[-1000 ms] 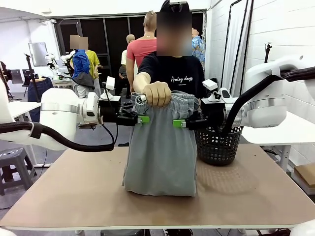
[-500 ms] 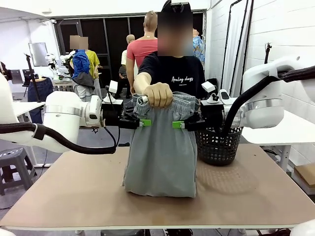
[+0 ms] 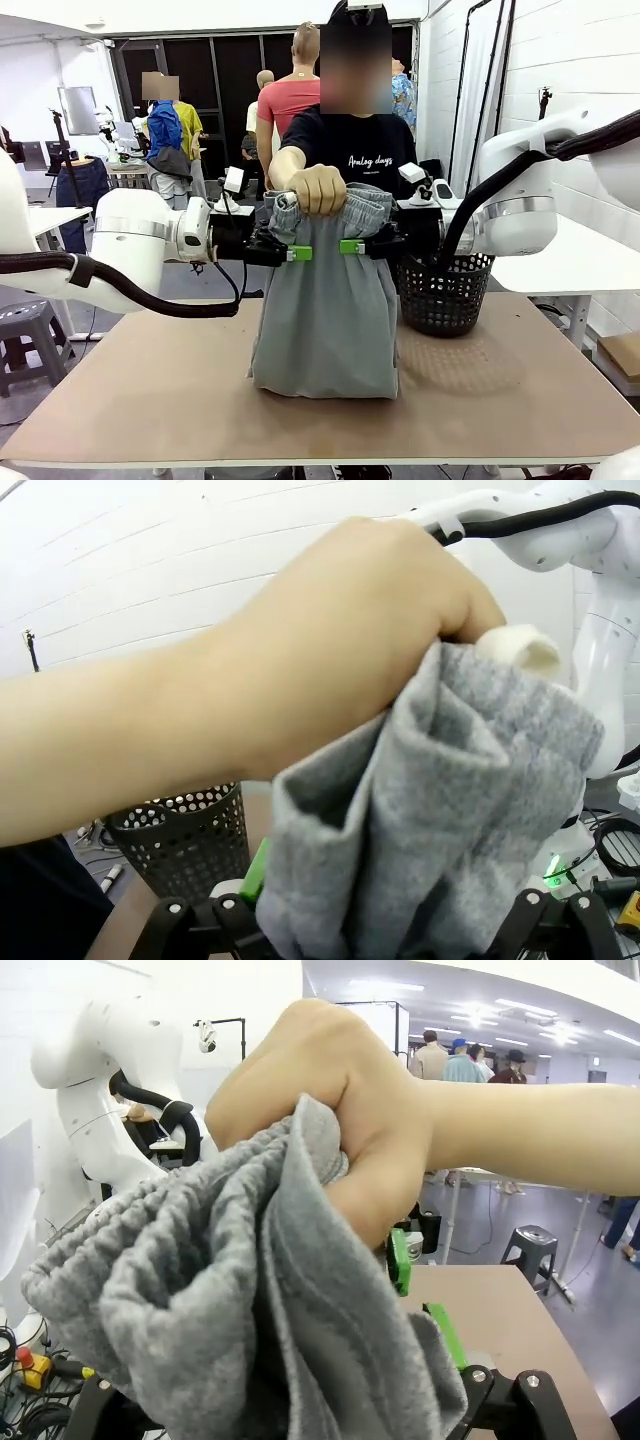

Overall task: Fold the training pants.
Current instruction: Release the ends of the Training pants and then grab the overlapped ends.

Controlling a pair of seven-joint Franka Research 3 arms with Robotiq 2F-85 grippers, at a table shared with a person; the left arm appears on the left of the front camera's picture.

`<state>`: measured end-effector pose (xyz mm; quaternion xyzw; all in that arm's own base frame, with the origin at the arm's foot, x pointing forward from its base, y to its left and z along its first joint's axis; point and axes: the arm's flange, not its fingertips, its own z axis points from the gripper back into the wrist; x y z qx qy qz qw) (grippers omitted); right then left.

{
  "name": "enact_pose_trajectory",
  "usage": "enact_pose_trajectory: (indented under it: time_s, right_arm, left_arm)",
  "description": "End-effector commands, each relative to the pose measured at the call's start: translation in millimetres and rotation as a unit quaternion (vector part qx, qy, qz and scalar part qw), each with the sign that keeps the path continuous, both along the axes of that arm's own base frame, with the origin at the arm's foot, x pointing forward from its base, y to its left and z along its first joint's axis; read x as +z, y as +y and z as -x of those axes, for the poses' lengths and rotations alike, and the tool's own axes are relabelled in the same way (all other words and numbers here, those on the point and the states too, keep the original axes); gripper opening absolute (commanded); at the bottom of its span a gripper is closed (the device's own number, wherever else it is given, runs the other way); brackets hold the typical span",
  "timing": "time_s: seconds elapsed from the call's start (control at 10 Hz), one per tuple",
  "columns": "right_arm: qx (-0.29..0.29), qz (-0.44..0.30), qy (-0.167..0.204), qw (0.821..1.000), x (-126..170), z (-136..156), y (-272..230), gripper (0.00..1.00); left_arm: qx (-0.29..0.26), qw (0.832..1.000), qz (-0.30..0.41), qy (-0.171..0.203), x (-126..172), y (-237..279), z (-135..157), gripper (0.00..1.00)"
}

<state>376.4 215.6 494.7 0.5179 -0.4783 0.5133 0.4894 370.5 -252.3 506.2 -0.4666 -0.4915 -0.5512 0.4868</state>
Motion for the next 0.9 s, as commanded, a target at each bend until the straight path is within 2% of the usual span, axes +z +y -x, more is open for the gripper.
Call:
enact_pose_trajectory:
  time_s: [0.0,0.1,0.4,0.5,0.8]
  right_arm:
    - [-0.017,-0.004,0.005,1.0,2,-5,5,0.83]
    - [-0.019,0.001,0.002,1.0,1,-6,1,0.64]
    - [-0.024,0.017,0.008,1.0,6,-7,-14,0.05]
    - [-0.015,0.024,0.014,1.0,8,-7,-17,0.0]
    - [0.009,0.033,0.039,0.999,11,-11,-24,0.0]
  left_arm:
    - [0.015,1.0,0.009,-0.001,3,-2,-1,0.8]
    - [0.036,0.999,0.023,-0.003,5,3,-4,0.6]
    - [0.051,0.998,0.022,-0.008,5,8,-5,0.0]
    - [0.049,0.999,0.018,-0.008,4,10,-6,0.0]
    - [0.046,0.999,0.01,-0.006,3,10,-7,0.0]
